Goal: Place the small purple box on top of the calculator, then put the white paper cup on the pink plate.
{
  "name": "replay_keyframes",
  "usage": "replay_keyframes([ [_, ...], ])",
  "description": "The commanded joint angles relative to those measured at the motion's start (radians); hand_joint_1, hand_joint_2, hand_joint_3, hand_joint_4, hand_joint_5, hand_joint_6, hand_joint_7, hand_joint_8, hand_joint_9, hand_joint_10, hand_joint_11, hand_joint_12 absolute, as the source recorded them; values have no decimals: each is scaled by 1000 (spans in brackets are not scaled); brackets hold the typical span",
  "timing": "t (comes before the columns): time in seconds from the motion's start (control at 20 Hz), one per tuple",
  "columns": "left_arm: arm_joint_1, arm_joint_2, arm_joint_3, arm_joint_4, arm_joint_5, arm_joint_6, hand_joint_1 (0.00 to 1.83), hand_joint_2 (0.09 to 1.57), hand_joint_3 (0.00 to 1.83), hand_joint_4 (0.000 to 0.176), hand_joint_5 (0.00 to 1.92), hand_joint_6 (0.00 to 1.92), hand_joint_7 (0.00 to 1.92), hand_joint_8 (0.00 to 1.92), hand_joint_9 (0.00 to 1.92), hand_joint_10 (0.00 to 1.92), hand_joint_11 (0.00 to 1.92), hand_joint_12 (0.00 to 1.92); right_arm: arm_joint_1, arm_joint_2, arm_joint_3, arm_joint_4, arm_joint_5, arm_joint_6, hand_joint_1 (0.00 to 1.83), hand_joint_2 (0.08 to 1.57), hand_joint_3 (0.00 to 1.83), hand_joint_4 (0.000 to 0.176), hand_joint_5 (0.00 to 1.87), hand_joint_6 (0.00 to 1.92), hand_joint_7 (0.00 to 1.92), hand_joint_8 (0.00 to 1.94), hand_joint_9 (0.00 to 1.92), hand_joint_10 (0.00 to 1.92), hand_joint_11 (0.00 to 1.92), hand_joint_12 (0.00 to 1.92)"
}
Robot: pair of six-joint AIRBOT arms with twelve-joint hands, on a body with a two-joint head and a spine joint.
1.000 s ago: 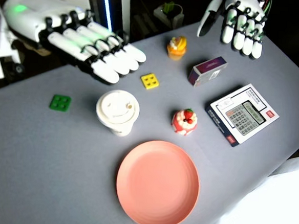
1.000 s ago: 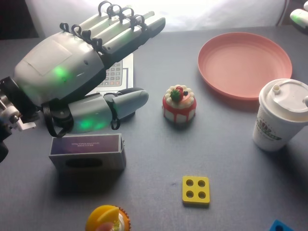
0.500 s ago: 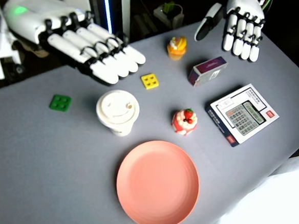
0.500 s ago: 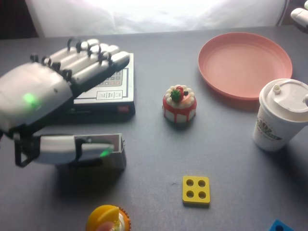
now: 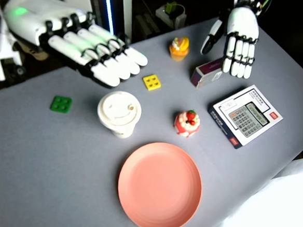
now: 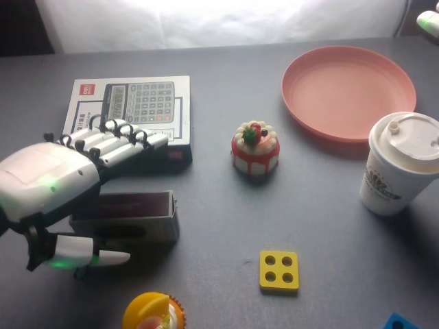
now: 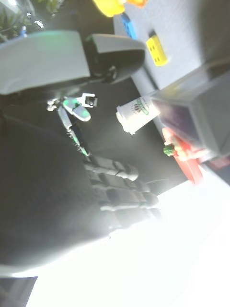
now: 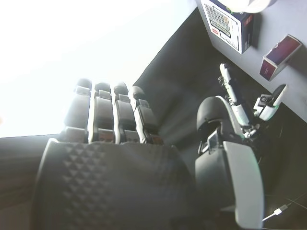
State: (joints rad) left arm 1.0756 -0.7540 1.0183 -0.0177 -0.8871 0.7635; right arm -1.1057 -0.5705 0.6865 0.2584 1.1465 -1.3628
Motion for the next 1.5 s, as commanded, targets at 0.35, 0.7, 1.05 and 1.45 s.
replay_keyframes([
  [0.35, -11, -64, 49, -25, -28, 0, 1026, 1064, 3, 0, 357, 15, 414, 19, 335, 35, 0, 532, 7, -4, 5, 1, 126, 2, 180, 1320, 13, 0, 0, 0, 0, 0, 0, 0, 0, 0],
  [0.7, -11, -75, 64, -39, -33, 0, 1204, 1244, 0, 0, 682, 1180, 831, 1505, 875, 1681, 798, 1916, 6, -6, 5, 4, 127, 3, 176, 1332, 14, 0, 0, 0, 0, 0, 0, 0, 0, 0],
  [1.05, -14, -31, 35, -65, -231, -4, 1215, 1220, 1, 0, 758, 1129, 834, 1475, 944, 1836, 985, 1921, 8, -6, 7, 5, 128, 3, 183, 1342, 13, 0, 0, 0, 0, 0, 0, 0, 0, 0],
  [1.45, -185, -125, 206, -171, -151, -4, 1233, 1205, 0, 0, 755, 1062, 886, 1408, 988, 1501, 960, 1894, 8, -13, 11, 15, 128, 3, 194, 1342, 11, 0, 0, 0, 0, 0, 0, 0, 0, 0],
])
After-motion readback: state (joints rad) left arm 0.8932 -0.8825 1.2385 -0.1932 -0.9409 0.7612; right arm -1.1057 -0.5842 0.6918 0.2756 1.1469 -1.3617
